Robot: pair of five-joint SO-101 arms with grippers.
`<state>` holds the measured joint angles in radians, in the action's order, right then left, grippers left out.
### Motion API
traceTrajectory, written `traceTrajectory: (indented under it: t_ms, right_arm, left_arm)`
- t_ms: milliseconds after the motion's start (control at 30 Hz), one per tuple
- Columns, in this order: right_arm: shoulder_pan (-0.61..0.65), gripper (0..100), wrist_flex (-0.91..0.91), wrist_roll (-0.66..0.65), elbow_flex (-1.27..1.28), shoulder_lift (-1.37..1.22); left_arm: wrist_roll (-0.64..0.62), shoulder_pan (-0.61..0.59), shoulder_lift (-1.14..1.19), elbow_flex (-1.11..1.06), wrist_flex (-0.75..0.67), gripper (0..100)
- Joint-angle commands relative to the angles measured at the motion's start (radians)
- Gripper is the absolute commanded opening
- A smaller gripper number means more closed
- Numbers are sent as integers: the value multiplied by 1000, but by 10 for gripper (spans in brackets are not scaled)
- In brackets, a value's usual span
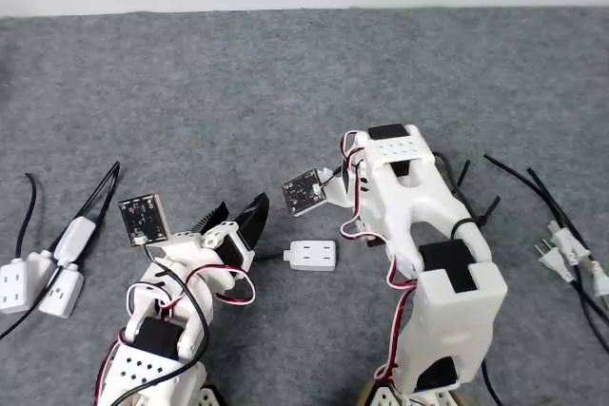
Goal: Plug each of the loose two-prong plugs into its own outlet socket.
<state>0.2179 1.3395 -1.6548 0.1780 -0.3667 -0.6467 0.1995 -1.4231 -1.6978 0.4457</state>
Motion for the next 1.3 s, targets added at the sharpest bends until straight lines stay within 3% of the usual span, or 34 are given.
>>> traceTrajectory:
  t_ms: [0, 300, 467, 533, 700, 1000, 1100, 1267]
  right_arm:
    - [-22, 132, 13, -25, 17, 1]
    - [-53, 131, 13, -130, 21, -1]
    - [-48, 6, 12, -123, 15, -19]
    - [-47, 24, 12, -121, 15, -22]
    - [-44, 35, -27, -43, 17, -24]
    - [-41, 30, -50, -31, 6, -24]
    - [-47, 55, -101, 48, 0, -24]
    - [-65, 8, -208, 189, -2, -22]
  left_arm:
    - [8, 6, -6, 8, -28, 234]
    - [8, 6, -6, 8, -28, 233]
    - [8, 6, -6, 8, -28, 233]
    - [8, 6, -6, 8, -28, 233]
    - [8, 6, -6, 8, -23, 233]
    - [8, 6, -6, 8, -17, 233]
    - [8, 6, -6, 8, -17, 233]
    - [17, 6, -9, 8, -18, 233]
